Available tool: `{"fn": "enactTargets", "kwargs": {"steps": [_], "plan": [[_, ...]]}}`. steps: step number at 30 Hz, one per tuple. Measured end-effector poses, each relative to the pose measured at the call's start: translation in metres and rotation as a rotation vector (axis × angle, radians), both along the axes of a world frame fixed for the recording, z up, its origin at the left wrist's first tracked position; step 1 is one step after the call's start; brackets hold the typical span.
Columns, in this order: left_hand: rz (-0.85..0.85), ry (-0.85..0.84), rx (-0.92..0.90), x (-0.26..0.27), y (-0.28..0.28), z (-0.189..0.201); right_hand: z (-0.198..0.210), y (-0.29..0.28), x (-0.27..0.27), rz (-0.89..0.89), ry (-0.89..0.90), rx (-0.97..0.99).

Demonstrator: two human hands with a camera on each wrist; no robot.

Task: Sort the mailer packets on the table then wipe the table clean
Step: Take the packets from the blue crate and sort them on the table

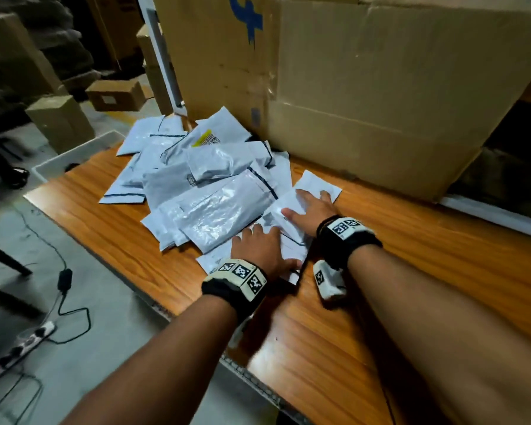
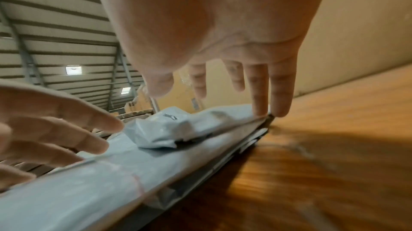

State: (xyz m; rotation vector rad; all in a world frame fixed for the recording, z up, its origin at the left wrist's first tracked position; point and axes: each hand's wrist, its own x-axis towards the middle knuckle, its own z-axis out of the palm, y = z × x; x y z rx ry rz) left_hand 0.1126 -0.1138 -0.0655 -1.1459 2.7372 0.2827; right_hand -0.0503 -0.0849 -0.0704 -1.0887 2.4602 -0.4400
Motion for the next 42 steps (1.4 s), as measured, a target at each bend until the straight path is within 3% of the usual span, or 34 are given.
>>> {"fn": "enactTargets", "kwargs": {"steps": [4, 8, 15, 18, 21, 24, 27, 31, 34, 38, 42], "plan": [[-0.067, -0.025, -0.001, -0.001, -0.011, -0.007, -0.001, -0.018, -0.002, 0.041, 0.078, 0.164], [-0.187, -0.025, -0.019, 0.003, -0.026, -0.004, 0.005, -0.031, -0.001, -0.034, 0.071, 0.155], [-0.342, 0.102, -0.017, 0.014, -0.048, -0.006, 0.01, -0.017, 0.004, -0.204, 0.215, -0.148], [-0.349, 0.21, 0.034, 0.015, -0.046, -0.001, 0.025, 0.009, -0.004, -0.347, 0.144, -0.337], [-0.352, 0.319, 0.07, 0.012, -0.038, 0.002, 0.039, 0.052, -0.009, -0.445, 0.059, -0.399], [-0.405, 0.298, 0.086, 0.005, -0.021, 0.002, 0.042, 0.102, -0.005, -0.466, 0.03, -0.281], [-0.516, 0.146, 0.005, -0.002, 0.003, -0.008, 0.026, 0.141, -0.001, -0.497, 0.018, -0.139], [-0.527, -0.069, -0.084, -0.011, 0.013, -0.015, 0.007, 0.156, 0.003, -0.423, 0.054, 0.081], [-0.507, -0.112, -0.082, -0.02, 0.014, -0.007, 0.006, 0.165, 0.001, -0.362, 0.022, 0.243], [-0.441, -0.024, 0.056, -0.041, 0.015, 0.009, 0.02, 0.17, -0.013, -0.406, 0.098, 0.201], [-0.404, -0.087, 0.166, -0.063, 0.028, 0.008, 0.021, 0.154, -0.021, -0.506, 0.078, 0.108]]}}
